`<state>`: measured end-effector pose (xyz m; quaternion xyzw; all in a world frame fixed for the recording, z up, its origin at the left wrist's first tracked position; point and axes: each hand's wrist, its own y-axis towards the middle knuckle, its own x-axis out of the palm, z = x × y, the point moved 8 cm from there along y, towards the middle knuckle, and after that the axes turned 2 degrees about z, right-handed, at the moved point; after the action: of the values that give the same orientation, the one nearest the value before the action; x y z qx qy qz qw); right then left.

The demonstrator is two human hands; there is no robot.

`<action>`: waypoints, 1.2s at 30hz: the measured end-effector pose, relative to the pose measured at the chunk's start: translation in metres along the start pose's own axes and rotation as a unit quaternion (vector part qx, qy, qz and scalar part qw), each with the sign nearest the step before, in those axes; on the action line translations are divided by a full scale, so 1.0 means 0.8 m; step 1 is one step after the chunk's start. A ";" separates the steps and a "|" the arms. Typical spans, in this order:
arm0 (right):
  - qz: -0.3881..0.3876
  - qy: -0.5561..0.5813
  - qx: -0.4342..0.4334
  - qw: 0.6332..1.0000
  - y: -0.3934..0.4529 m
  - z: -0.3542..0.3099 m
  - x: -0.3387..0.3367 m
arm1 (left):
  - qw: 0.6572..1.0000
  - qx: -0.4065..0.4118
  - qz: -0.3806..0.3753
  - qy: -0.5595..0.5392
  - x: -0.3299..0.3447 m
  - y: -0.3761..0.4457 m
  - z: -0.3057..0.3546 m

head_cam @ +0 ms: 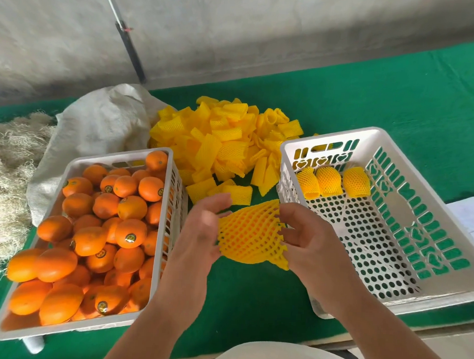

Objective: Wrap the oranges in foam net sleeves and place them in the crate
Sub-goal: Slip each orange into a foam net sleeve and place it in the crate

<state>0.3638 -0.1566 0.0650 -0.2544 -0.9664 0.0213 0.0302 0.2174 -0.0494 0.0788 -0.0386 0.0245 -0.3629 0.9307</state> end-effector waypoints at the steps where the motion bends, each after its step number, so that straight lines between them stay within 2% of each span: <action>1: 0.014 -0.006 0.005 1.000 0.001 0.003 -0.003 | 0.997 -0.020 -0.053 0.045 0.007 0.000 -0.003; 3: 0.015 0.003 0.028 0.999 0.001 0.010 -0.003 | 0.990 -0.037 -0.104 0.093 0.015 0.000 -0.009; 5: -0.003 -0.009 0.046 0.999 0.003 0.017 0.000 | 0.991 -0.048 -0.093 0.084 0.015 0.002 -0.016; 7: 0.009 -0.057 0.038 0.998 0.005 0.016 -0.006 | 0.993 -0.044 -0.071 0.087 0.015 0.005 -0.017; 10: 0.123 -0.216 -0.033 0.968 0.004 -0.002 -0.032 | 0.989 -0.038 -0.055 0.129 0.015 0.009 -0.018; 12: 0.164 -0.209 -0.064 0.962 0.002 -0.012 -0.044 | 0.985 -0.048 -0.059 0.153 0.015 0.011 -0.019; 14: 0.105 -0.151 -0.075 0.980 0.007 -0.016 -0.047 | 0.981 -0.058 -0.074 0.172 0.016 0.013 -0.023; 16: -0.045 -0.159 -0.036 0.986 0.014 -0.007 -0.035 | 0.981 -0.072 -0.086 0.159 0.020 0.016 -0.026; 18: -0.166 -0.183 0.003 0.969 0.011 0.007 -0.023 | 0.985 -0.100 -0.087 0.114 0.026 0.017 -0.034; 20: -0.182 -0.214 -0.004 0.960 0.012 0.014 -0.023 | 0.987 -0.121 -0.065 0.088 0.031 0.018 -0.041; 23: -0.114 -0.214 -0.023 0.970 0.023 0.024 -0.038 | 0.988 -0.132 -0.026 0.077 0.038 0.022 -0.049; 26: 0.012 -0.040 0.052 0.998 0.049 0.047 -0.088 | 0.986 -0.154 0.039 0.058 0.023 0.024 -0.053; 28: 0.144 0.035 0.098 0.984 0.073 0.078 -0.142 | 0.983 -0.163 0.065 0.060 0.005 0.020 -0.056; 30: 0.236 0.033 0.149 0.960 0.102 0.119 -0.190 | 0.976 -0.187 0.090 0.060 -0.017 0.014 -0.066; 32: 0.266 0.004 0.203 0.942 0.134 0.164 -0.219 | 0.967 -0.219 0.117 0.056 -0.037 0.007 -0.080; 36: 0.247 -0.051 0.263 0.931 0.186 0.239 -0.228 | 0.948 -0.271 0.156 0.048 -0.068 -0.017 -0.104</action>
<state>0.5823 -0.1225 -0.1430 -0.4662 -0.8333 0.2943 0.0404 0.1623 -0.0273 -0.0016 -0.2680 0.1723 -0.1939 0.9278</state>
